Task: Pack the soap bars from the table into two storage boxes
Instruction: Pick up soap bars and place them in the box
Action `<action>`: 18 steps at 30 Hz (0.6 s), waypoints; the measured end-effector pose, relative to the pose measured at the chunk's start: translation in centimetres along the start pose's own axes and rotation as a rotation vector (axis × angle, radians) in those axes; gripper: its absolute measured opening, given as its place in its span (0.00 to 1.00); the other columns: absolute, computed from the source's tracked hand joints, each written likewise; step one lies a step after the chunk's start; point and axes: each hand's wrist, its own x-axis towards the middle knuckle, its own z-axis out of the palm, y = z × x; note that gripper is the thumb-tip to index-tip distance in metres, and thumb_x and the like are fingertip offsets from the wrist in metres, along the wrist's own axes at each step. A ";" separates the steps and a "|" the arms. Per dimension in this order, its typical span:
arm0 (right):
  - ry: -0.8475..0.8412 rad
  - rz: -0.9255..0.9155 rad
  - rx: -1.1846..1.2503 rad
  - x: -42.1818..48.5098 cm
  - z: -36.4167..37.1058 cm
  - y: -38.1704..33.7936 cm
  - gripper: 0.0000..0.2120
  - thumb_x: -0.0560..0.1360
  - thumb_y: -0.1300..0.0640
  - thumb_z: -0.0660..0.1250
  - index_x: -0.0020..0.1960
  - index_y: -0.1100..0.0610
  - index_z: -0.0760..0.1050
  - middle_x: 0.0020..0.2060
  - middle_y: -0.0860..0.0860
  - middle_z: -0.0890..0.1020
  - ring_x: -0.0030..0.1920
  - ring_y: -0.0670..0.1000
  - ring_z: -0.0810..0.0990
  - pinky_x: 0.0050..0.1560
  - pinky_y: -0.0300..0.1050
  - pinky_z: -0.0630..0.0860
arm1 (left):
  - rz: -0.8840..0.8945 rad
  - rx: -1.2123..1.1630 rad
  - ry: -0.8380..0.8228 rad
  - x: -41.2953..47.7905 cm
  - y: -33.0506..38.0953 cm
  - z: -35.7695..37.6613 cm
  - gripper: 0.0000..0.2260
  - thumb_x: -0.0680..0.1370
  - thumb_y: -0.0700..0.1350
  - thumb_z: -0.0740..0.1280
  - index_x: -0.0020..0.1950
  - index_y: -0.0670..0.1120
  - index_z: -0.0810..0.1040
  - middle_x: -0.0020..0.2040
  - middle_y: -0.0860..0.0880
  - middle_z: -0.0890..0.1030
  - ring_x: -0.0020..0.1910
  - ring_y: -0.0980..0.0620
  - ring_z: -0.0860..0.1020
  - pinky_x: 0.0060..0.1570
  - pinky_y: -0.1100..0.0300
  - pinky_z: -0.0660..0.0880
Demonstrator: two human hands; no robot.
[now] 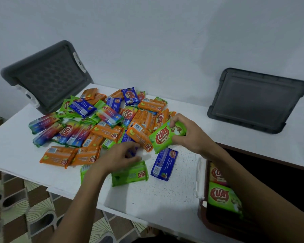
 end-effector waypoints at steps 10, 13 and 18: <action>0.132 -0.007 0.256 0.0 -0.1 -0.5 0.07 0.76 0.65 0.68 0.53 0.57 0.77 0.56 0.55 0.80 0.52 0.53 0.84 0.42 0.52 0.84 | -0.115 0.201 0.434 9.4 -0.6 -5.9 0.14 0.79 0.52 0.64 0.61 0.48 0.77 0.58 0.47 0.79 0.55 0.49 0.76 0.56 0.48 0.72; 0.138 -0.002 0.257 0.3 0.1 -0.3 0.11 0.76 0.65 0.68 0.56 0.54 0.78 0.58 0.53 0.79 0.52 0.52 0.84 0.43 0.50 0.83 | -0.203 0.416 0.336 12.1 -1.8 -6.4 0.18 0.79 0.57 0.61 0.64 0.50 0.74 0.64 0.44 0.76 0.65 0.42 0.71 0.68 0.41 0.60; 0.139 0.018 0.213 0.9 0.3 0.2 0.12 0.76 0.65 0.68 0.58 0.54 0.77 0.57 0.52 0.80 0.53 0.52 0.84 0.45 0.53 0.84 | -0.331 0.482 0.204 15.4 -4.3 -5.6 0.23 0.79 0.63 0.56 0.65 0.49 0.71 0.64 0.42 0.75 0.68 0.38 0.66 0.71 0.40 0.55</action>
